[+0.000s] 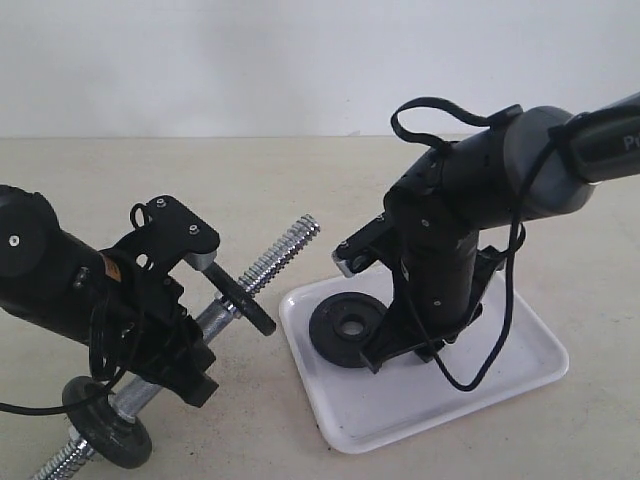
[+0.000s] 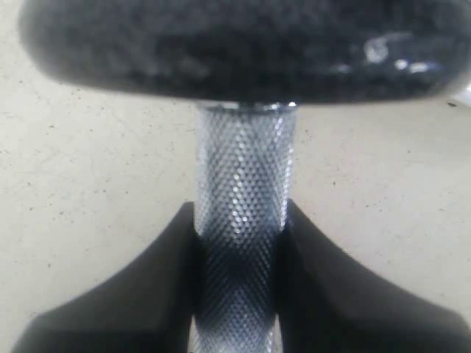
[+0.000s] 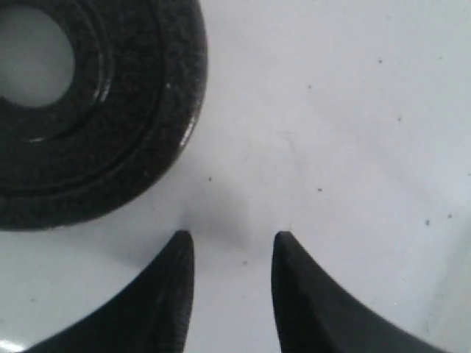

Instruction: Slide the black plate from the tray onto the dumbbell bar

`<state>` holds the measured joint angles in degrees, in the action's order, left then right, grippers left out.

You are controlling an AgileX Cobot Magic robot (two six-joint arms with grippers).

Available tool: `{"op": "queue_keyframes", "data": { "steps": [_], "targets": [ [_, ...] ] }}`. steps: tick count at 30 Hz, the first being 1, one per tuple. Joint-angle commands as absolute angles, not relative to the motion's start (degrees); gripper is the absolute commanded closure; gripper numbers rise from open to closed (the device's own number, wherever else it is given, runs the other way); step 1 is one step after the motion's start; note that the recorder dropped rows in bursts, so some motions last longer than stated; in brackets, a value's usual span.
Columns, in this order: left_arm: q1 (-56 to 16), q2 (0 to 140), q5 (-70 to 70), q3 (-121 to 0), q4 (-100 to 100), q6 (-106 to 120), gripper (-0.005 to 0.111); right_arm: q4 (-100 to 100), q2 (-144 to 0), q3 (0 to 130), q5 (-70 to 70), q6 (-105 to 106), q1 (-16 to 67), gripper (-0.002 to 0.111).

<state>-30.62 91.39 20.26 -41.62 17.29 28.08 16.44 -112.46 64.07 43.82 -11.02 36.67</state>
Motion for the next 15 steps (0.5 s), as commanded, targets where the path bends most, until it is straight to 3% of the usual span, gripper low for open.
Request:
{"op": "queue_keyframes", "data": {
  "steps": [1,9,11,15],
  "targets": [
    [-30.53,88.39,13.99,-43.39,19.08,28.17,0.103,17.01,-112.06,64.45,45.28,-11.69,36.58,0.076],
    [-30.53,88.39,13.27,-43.39,19.08,28.28,0.103,5.76,-105.83,65.26,38.35,-3.97,36.58,0.072],
    [-30.53,88.39,13.27,-43.39,19.08,28.28,0.103,1.98,-105.23,65.26,36.69,-1.16,36.58,0.063],
    [-30.53,88.39,13.4,-43.39,19.08,28.28,0.103,-3.33,-105.52,65.26,33.02,2.2,36.58,0.028]
  ]
}}
